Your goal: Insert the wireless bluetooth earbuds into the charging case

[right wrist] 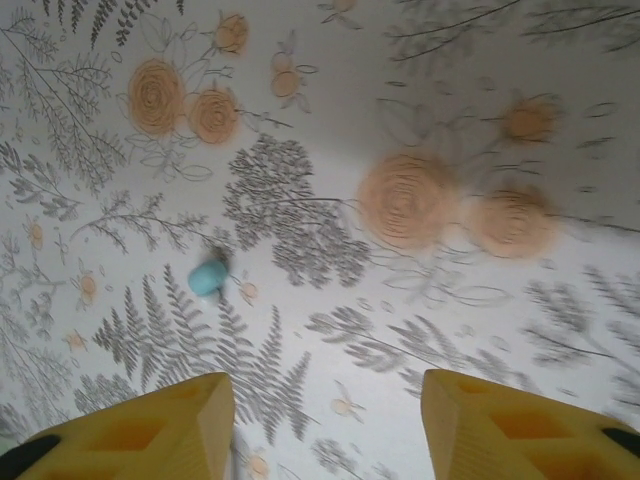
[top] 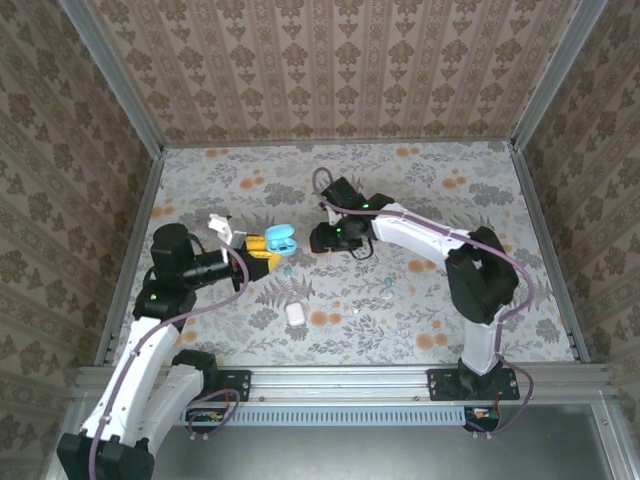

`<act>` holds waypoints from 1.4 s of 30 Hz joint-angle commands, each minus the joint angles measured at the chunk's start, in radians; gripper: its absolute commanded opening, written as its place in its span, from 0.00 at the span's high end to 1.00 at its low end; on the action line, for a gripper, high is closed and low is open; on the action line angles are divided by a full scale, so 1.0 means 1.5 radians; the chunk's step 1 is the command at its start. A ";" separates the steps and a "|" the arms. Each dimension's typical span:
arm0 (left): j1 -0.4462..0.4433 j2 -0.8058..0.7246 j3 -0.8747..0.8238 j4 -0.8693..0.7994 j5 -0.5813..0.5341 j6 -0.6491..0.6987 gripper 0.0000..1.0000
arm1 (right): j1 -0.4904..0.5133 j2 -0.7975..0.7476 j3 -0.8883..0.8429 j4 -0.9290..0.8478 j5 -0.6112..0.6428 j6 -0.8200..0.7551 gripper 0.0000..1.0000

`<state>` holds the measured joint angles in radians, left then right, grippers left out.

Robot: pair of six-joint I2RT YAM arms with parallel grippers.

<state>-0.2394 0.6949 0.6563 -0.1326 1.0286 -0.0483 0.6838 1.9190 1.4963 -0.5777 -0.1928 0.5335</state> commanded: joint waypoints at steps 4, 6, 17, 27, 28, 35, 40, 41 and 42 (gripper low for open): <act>0.007 -0.047 0.052 -0.097 -0.013 0.026 0.75 | 0.062 0.099 0.117 -0.087 0.062 0.076 0.59; 0.008 -0.054 0.056 -0.105 -0.016 0.026 0.74 | 0.077 0.121 0.130 -0.093 0.071 0.094 0.65; 0.010 -0.060 0.080 -0.133 -0.001 0.029 0.75 | 0.127 0.210 0.198 -0.085 0.106 0.153 0.69; 0.010 -0.069 0.072 -0.127 0.012 0.022 0.75 | 0.136 0.230 0.203 -0.053 0.131 0.177 0.65; 0.010 -0.071 0.070 -0.126 0.012 0.022 0.74 | 0.136 0.231 0.204 -0.053 0.134 0.176 0.64; 0.011 -0.074 0.064 -0.124 0.014 0.022 0.74 | 0.140 0.234 0.214 -0.062 0.146 0.172 0.63; 0.010 -0.075 0.063 -0.126 0.013 0.025 0.75 | 0.147 0.243 0.237 -0.076 0.156 0.161 0.63; 0.010 -0.074 0.063 -0.126 0.012 0.025 0.75 | 0.148 0.247 0.245 -0.080 0.156 0.158 0.63; 0.010 -0.074 0.061 -0.127 0.012 0.025 0.75 | 0.149 0.254 0.254 -0.087 0.155 0.155 0.63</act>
<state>-0.2337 0.5972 0.7422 -0.3145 1.0245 -0.0288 0.8951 2.2627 1.8282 -0.6640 0.0109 0.7811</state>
